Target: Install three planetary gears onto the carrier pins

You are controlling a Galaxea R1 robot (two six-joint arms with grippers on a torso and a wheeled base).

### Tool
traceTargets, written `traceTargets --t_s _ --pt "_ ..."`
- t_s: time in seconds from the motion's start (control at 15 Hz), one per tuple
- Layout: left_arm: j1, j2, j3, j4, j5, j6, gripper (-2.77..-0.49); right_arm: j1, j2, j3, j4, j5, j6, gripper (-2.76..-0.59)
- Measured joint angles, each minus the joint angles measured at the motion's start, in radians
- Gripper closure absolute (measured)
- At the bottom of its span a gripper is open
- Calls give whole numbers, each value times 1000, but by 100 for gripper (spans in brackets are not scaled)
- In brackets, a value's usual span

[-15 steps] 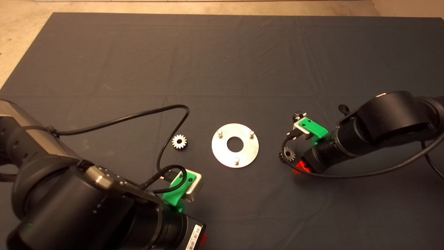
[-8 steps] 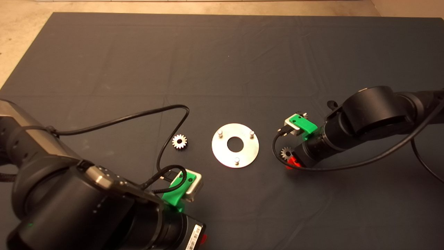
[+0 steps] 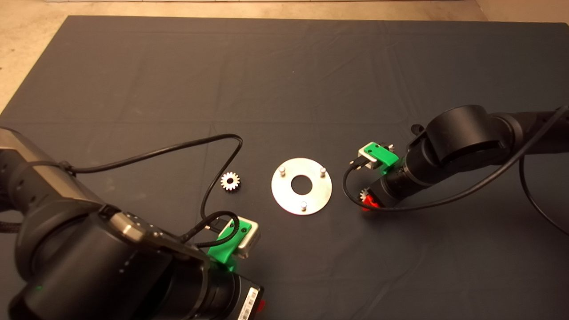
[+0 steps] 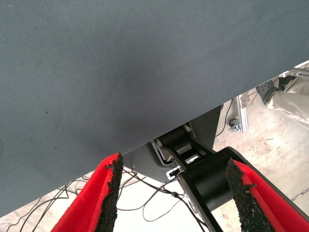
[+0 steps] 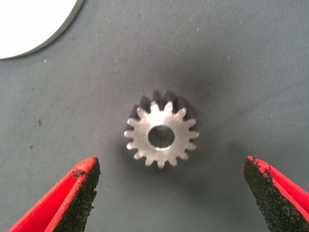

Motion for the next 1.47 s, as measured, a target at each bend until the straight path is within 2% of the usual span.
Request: traceTargets --t_s 0.33,0.6,1.27,1.47 --pt "0 0 0 0 0 0 -147 -15 25 -30 0 1 -16 -220" --pt "0 0 0 1 0 0 -147 -42 33 -39 0 1 -23 -220" --pt "0 0 0 1 0 0 -147 -49 43 -54 -4 1 -53 -220" --pt "0 0 0 2 0 0 -147 -50 43 -58 -4 1 -66 -209"
